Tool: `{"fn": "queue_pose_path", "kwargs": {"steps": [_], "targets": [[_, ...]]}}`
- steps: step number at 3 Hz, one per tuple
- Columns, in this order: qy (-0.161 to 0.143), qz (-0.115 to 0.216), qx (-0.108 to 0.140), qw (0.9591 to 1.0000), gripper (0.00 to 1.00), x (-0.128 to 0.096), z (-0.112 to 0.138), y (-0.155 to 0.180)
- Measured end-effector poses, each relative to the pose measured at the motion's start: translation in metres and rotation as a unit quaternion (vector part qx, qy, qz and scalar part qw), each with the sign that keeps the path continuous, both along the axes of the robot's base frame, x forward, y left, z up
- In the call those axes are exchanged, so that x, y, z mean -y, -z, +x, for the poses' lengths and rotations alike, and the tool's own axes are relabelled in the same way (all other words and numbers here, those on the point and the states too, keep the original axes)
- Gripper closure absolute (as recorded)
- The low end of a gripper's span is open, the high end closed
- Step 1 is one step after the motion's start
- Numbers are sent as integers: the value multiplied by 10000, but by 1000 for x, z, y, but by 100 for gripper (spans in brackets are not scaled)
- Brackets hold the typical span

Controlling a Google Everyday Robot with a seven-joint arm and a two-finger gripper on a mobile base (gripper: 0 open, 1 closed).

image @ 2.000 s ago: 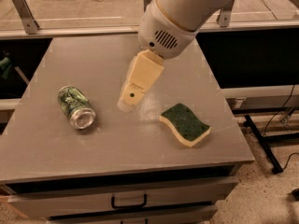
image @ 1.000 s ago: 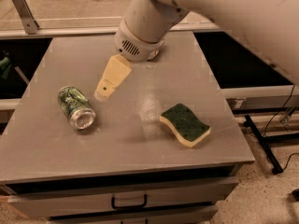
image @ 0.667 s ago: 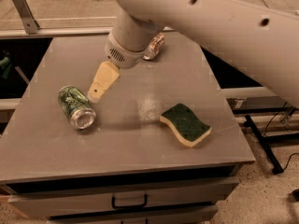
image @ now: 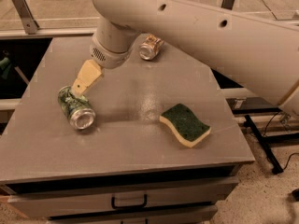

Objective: Place green can upright

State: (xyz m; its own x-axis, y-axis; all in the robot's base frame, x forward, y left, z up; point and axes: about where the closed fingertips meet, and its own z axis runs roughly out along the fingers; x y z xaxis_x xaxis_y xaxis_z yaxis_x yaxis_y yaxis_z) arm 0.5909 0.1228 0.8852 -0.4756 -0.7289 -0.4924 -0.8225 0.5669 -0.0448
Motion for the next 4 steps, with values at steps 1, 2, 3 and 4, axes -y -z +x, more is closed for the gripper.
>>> {"fn": "queue_pose_path", "kwargs": {"steps": [1, 2, 3, 4], "targets": [[22, 172, -138, 9998, 0, -21, 5, 2], [15, 203, -289, 9994, 0, -36, 4, 8], [104, 167, -517, 9985, 0, -44, -2, 22], [187, 162, -656, 9975, 0, -49, -11, 25]]}}
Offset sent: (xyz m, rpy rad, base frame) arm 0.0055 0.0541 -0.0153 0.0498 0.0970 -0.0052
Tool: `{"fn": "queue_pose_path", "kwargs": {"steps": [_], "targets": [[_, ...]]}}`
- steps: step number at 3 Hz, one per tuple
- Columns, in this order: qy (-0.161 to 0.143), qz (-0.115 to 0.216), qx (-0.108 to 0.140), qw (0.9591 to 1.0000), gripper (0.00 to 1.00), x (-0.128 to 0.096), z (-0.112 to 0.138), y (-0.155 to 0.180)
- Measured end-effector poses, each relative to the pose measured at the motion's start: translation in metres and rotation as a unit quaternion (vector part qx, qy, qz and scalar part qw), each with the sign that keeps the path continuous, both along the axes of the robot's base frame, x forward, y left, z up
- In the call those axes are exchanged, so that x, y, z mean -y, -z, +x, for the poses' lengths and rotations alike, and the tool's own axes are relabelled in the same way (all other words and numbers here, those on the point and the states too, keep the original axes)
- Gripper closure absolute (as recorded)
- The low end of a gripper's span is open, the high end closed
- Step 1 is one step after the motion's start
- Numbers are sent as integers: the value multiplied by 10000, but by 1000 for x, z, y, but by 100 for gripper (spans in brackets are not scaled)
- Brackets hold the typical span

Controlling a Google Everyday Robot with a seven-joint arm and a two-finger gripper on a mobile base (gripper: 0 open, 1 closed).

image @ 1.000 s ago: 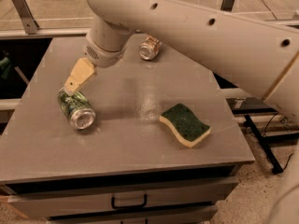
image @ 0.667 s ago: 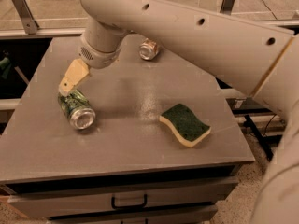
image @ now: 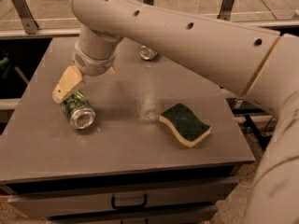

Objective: Place green can upright

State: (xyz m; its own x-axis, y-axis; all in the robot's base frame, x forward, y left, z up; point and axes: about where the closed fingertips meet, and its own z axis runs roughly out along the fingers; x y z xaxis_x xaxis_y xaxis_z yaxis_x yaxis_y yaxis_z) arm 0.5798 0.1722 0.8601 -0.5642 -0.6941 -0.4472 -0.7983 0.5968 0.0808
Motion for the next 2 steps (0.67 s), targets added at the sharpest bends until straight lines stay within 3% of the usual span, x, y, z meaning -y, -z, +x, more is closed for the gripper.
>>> {"fn": "queue_pose_path", "kwargs": {"steps": [2], "targets": [[100, -138, -144, 9998, 0, -19, -19, 15]]}}
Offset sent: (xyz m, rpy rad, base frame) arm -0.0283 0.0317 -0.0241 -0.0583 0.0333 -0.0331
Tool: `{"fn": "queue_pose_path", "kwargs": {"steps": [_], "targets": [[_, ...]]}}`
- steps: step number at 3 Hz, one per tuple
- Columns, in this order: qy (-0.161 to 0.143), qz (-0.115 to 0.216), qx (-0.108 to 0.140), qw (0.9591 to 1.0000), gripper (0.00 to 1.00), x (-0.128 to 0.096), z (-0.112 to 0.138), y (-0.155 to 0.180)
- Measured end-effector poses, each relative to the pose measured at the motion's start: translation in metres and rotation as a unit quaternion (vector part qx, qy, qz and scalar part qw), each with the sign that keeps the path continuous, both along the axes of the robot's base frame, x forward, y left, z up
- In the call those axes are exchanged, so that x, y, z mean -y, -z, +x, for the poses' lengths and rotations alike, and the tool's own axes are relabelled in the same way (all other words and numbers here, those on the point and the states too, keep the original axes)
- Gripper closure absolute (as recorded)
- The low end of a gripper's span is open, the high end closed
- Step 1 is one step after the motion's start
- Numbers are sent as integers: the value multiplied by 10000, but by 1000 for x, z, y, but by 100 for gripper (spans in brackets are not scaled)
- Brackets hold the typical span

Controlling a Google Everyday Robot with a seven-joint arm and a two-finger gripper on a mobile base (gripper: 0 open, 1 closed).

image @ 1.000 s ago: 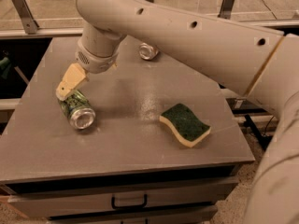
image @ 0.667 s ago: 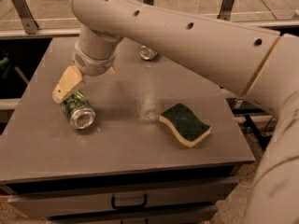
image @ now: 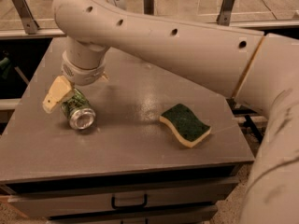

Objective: Place green can upright

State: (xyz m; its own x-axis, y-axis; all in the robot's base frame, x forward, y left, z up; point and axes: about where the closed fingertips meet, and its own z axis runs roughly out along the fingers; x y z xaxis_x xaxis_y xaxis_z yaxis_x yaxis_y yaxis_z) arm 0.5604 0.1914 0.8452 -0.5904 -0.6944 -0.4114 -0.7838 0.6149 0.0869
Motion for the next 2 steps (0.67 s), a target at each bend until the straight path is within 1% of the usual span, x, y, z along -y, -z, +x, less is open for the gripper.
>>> {"fn": "queue_pose_path", "kwargs": {"steps": [1, 2], "targets": [[100, -254, 41, 9996, 19, -2, -6, 11], [237, -414, 131, 9988, 41, 2, -5, 14]]}}
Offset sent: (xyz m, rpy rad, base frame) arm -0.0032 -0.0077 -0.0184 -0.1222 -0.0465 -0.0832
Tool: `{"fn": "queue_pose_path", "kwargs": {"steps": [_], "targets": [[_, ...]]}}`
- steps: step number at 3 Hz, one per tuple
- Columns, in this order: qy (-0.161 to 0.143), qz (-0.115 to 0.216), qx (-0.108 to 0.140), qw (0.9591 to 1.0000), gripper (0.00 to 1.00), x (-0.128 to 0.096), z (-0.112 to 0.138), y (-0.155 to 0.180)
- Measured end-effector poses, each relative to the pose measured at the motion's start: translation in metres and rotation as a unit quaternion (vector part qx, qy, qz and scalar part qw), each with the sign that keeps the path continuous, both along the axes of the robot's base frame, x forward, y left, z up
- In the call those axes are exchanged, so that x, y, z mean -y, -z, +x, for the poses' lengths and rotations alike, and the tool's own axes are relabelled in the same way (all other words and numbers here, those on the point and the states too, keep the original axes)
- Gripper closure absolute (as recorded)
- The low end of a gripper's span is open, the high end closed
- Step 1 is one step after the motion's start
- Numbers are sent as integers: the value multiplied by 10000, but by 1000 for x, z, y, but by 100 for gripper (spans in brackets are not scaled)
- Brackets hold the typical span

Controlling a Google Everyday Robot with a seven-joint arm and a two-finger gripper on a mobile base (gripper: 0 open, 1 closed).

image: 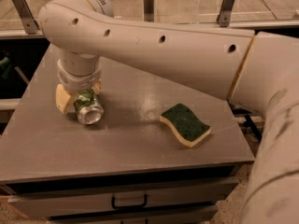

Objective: Place green can upright

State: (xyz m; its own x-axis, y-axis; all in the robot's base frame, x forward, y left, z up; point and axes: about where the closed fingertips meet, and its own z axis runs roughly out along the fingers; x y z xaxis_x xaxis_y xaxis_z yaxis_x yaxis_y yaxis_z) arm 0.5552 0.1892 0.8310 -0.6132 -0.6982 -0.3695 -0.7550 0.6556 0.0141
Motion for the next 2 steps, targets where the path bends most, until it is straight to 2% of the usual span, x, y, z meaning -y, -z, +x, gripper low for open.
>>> {"fn": "queue_pose_path", "kwargs": {"steps": [2], "targets": [[21, -15, 36, 10000, 88, 1, 1, -3]]}}
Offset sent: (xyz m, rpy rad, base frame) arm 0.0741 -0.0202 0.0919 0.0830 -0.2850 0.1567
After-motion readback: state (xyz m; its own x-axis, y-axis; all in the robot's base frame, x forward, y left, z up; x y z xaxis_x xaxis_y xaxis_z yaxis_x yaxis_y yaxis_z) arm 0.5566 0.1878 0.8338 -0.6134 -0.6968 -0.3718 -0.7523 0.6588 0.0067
